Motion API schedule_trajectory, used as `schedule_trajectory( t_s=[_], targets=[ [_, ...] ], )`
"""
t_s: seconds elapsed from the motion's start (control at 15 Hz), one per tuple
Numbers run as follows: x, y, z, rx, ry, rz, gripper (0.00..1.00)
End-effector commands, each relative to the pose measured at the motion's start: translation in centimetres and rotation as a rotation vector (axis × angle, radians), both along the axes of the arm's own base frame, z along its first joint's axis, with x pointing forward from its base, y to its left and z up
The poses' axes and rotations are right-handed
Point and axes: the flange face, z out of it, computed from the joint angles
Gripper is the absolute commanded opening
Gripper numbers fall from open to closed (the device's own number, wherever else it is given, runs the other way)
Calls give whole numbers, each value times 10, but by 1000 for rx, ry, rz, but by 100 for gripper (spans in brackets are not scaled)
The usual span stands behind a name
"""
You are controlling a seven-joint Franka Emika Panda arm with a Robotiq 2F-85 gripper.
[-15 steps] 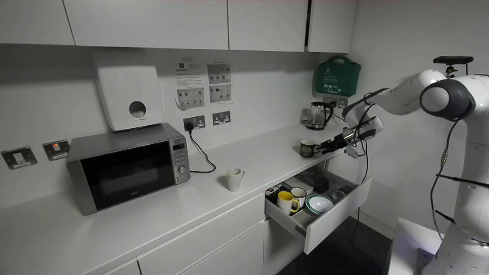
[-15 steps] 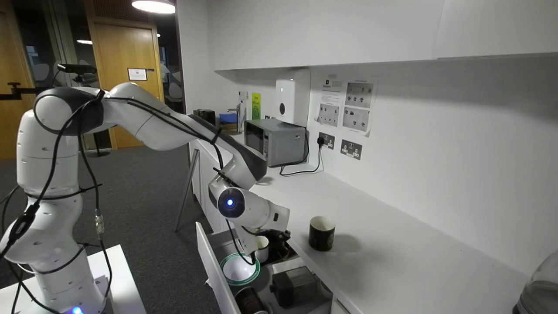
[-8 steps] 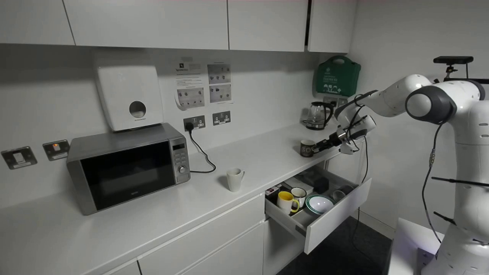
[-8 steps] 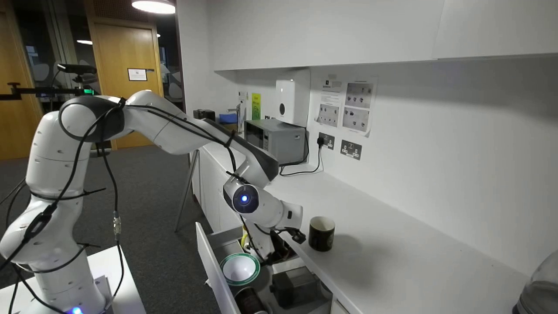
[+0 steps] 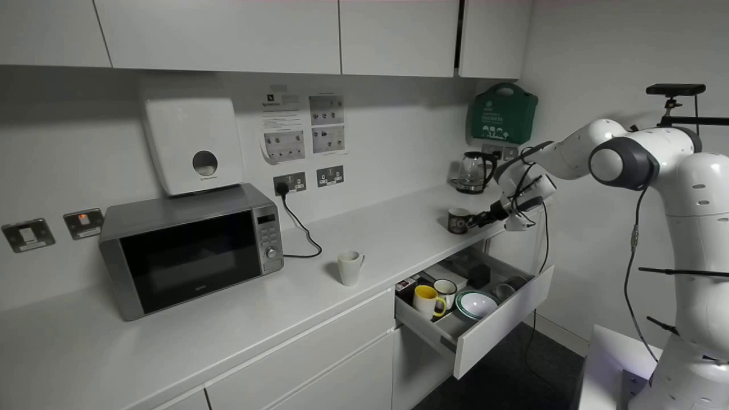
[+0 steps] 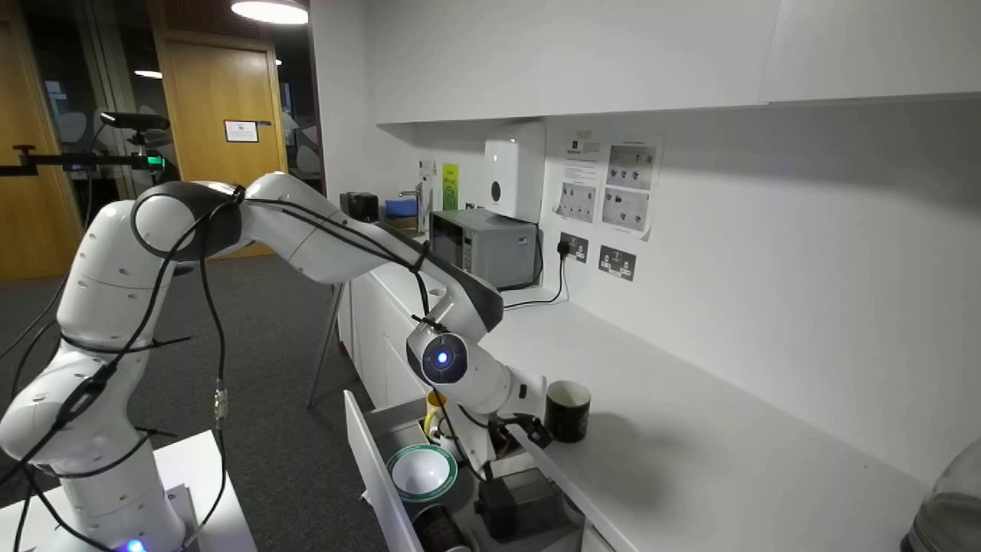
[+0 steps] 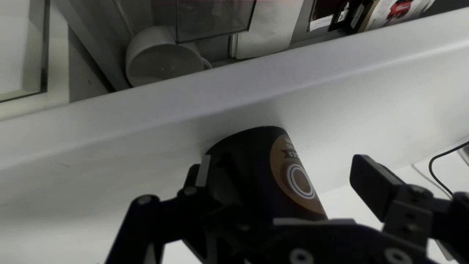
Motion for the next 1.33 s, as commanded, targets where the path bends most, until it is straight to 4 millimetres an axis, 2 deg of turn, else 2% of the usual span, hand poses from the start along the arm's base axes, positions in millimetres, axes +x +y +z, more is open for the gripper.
schedule_trajectory(
  t_s=[0.0, 0.53, 0.93, 1.27],
  targets=[
    [0, -15, 3, -56, 13, -5, 100],
    [-3, -21, 8, -101, 20, 3, 100],
    [17, -19, 12, -129, 2, 58, 100],
    [33, -24, 2, -137, -6, 83, 100]
  ],
)
